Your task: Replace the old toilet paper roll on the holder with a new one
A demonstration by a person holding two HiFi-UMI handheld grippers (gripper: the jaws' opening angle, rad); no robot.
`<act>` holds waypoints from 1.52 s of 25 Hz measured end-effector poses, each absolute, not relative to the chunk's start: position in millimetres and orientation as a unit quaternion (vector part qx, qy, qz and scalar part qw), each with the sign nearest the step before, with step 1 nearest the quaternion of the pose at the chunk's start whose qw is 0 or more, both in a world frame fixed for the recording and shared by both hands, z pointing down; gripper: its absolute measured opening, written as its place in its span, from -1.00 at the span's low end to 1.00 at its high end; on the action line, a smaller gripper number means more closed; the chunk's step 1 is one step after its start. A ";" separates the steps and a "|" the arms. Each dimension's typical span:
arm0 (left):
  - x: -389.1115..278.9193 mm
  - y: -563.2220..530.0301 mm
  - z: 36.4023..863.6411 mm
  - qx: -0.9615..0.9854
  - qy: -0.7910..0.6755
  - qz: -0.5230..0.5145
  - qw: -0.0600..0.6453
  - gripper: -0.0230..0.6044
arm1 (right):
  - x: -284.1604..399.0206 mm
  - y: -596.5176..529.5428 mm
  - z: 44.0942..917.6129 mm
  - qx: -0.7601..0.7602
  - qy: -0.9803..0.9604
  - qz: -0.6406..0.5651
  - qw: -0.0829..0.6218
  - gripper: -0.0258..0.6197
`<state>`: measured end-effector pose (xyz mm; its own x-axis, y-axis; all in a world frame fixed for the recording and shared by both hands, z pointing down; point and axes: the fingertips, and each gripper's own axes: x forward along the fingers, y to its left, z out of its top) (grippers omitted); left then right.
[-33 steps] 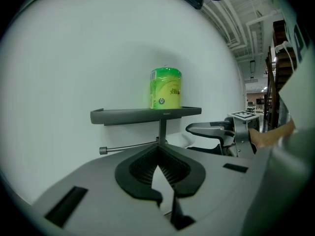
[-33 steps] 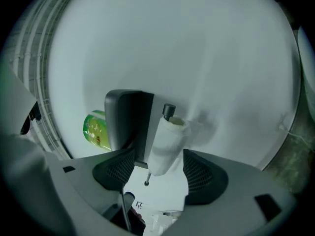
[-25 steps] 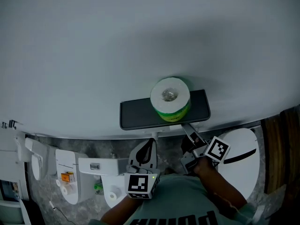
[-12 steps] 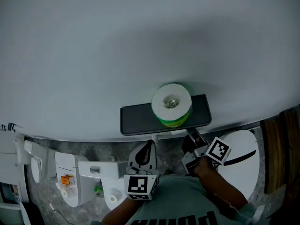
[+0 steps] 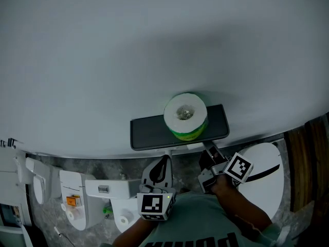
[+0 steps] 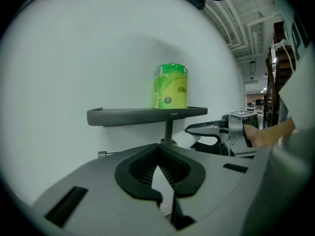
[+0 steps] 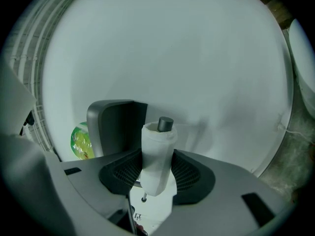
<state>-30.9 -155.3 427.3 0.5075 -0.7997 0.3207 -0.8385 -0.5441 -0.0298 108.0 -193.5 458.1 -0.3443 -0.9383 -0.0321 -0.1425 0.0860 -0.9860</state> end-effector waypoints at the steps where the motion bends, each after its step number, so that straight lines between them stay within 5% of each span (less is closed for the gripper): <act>1: -29.2 -154.5 427.0 0.867 -0.471 0.148 0.064 -0.91 | 108.2 -192.4 458.0 -0.429 0.630 -0.524 0.382 -0.33; 38: 55.5 -147.4 437.0 0.894 -0.418 0.142 0.079 -0.91 | 234.2 -152.0 450.0 -0.514 0.599 -0.461 0.406 -0.34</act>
